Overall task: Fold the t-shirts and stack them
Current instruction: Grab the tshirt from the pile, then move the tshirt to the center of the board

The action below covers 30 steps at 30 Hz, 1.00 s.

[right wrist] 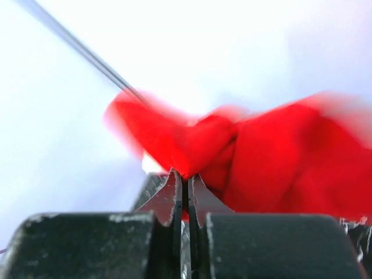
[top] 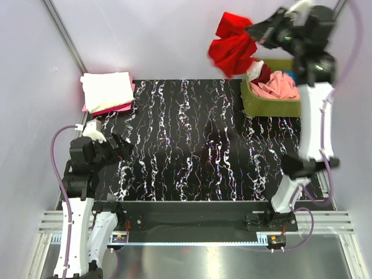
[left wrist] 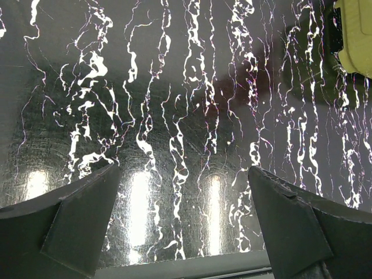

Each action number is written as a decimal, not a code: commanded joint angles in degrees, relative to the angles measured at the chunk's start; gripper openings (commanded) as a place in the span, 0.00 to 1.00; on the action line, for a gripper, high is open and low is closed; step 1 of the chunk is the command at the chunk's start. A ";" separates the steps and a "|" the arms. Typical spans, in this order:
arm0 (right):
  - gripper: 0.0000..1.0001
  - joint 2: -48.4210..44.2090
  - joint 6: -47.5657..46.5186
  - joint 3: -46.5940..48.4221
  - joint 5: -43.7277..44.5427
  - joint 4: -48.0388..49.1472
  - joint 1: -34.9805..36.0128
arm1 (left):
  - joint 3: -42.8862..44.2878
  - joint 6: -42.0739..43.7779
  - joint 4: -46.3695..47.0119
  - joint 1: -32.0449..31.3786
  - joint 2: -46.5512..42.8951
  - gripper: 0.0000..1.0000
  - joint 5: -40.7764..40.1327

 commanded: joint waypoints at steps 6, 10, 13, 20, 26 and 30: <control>0.99 -15.73 1.05 -27.52 10.94 -6.09 -8.51 | 0.26 -0.30 2.24 0.37 -0.29 0.99 -2.02; 1.00 -11.07 -2.46 -41.23 10.09 -14.63 -8.51 | 0.35 -0.56 2.07 0.37 0.93 0.99 -3.43; 1.00 -17.27 -0.98 -57.49 9.29 -8.68 -8.51 | 0.35 -0.65 2.07 0.37 2.69 0.99 -3.00; 1.00 -26.70 -2.91 -70.17 10.17 -8.83 -8.51 | 1.05 -1.44 1.10 -2.00 8.41 0.99 -4.48; 1.00 -36.19 -1.24 -79.83 7.45 -7.43 -7.55 | 0.70 -2.93 1.98 -7.79 7.61 0.99 -4.14; 1.00 -40.85 -0.19 -85.55 8.67 -6.55 -6.05 | 0.27 -6.35 3.38 -17.18 12.00 0.99 -8.69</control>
